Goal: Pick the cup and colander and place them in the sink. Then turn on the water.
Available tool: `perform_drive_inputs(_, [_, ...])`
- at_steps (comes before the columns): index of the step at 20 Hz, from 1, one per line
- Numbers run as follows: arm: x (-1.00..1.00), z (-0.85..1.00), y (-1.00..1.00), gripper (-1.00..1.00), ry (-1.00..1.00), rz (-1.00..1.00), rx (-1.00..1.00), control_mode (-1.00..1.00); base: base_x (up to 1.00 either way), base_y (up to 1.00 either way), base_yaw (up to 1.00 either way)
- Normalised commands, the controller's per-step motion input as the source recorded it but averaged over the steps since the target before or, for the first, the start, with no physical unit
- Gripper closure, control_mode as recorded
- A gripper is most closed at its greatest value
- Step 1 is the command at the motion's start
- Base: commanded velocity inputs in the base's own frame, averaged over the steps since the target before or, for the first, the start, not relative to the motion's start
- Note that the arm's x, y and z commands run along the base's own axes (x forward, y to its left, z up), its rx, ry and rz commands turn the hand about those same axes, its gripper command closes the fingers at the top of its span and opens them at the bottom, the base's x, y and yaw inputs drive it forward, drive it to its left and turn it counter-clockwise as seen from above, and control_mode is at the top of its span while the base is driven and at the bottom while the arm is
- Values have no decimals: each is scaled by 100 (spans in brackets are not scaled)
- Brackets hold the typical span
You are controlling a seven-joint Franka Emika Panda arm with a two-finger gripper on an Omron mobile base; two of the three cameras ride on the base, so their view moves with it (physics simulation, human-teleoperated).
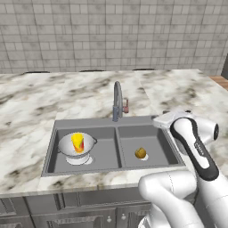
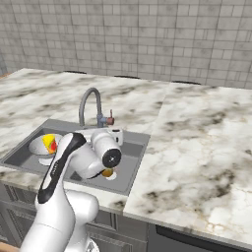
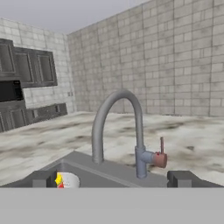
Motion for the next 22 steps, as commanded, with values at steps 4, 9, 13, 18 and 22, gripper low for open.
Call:
perform_drive_inputs(4, [31,0,11,-100,-4,-1,0,-100,0,0,0])
perform_drive_inputs(9, [35,0,9,-100,-3,0,0,-100,0,0,0])
perform_drive_inputs(13, [36,0,2,-100,0,0,0,-100,0,0,0])
perform_drive_inputs(18, [25,0,0,-100,0,0,0,-100,0,0,0])
perform_drive_inputs(22, [15,0,0,-100,0,-1,0,-100,0,0,0])
